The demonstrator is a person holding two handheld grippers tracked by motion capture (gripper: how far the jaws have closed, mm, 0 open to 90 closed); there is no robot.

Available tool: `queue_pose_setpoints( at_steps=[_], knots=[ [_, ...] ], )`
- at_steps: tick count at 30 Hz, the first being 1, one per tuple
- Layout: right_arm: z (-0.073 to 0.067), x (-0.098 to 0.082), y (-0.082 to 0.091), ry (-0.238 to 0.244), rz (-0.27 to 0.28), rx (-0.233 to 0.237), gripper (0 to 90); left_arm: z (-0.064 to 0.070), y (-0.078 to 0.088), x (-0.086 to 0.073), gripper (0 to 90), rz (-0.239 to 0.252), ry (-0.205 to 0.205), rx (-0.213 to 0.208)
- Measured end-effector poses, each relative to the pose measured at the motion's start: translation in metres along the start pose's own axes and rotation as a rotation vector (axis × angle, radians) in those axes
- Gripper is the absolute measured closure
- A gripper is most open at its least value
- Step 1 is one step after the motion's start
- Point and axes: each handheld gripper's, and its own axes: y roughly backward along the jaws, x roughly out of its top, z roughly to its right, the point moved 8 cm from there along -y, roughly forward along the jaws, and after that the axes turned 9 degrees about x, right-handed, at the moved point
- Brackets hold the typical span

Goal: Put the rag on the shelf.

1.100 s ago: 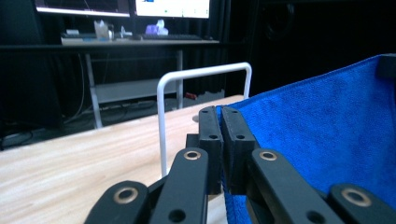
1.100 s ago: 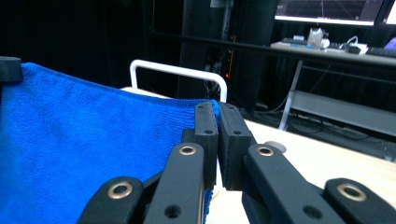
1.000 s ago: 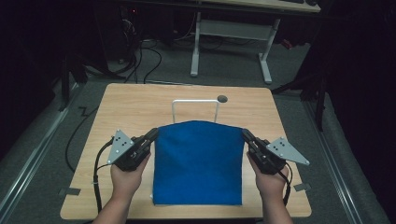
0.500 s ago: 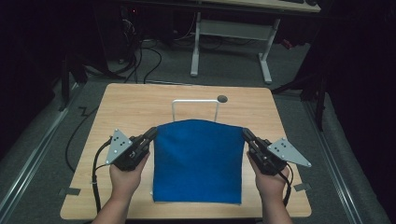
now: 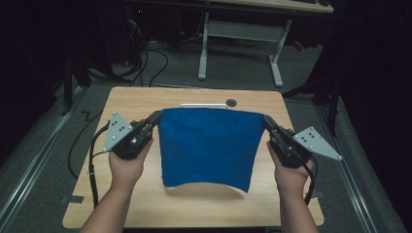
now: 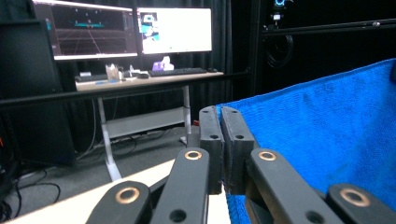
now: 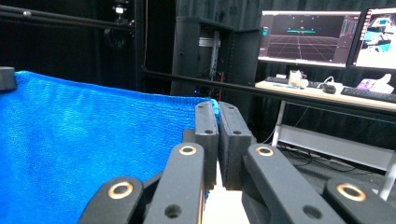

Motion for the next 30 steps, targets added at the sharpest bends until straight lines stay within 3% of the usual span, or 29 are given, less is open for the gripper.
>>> queue_pose_setpoints(
  at_steps=[7, 10, 12, 16, 23, 30],
  knots=[
    [0.011, 0.021, -0.016, 0.008, 0.014, -0.003, 88.1, -0.009, -0.02, 0.024, 88.8, 0.033, -0.012, -0.005],
    [0.017, 0.026, -0.027, 0.0, 0.008, -0.004, 88.1, -0.016, -0.03, 0.028, 88.8, 0.024, -0.018, 0.01],
    [0.022, 0.027, -0.034, -0.007, 0.0, -0.008, 88.1, -0.023, -0.038, 0.026, 88.8, 0.009, -0.026, 0.03],
    [0.03, 0.027, -0.046, -0.023, -0.012, -0.014, 88.1, -0.031, -0.047, 0.02, 88.8, -0.016, -0.08, 0.079],
    [0.045, 0.02, -0.064, -0.047, -0.038, -0.033, 88.2, -0.037, -0.062, 0.009, 88.8, -0.06, -0.083, 0.083],
    [0.06, 0.019, -0.085, -0.045, -0.065, -0.057, 88.2, -0.051, -0.088, 0.005, 88.9, -0.116, -0.09, 0.109]
  ],
)
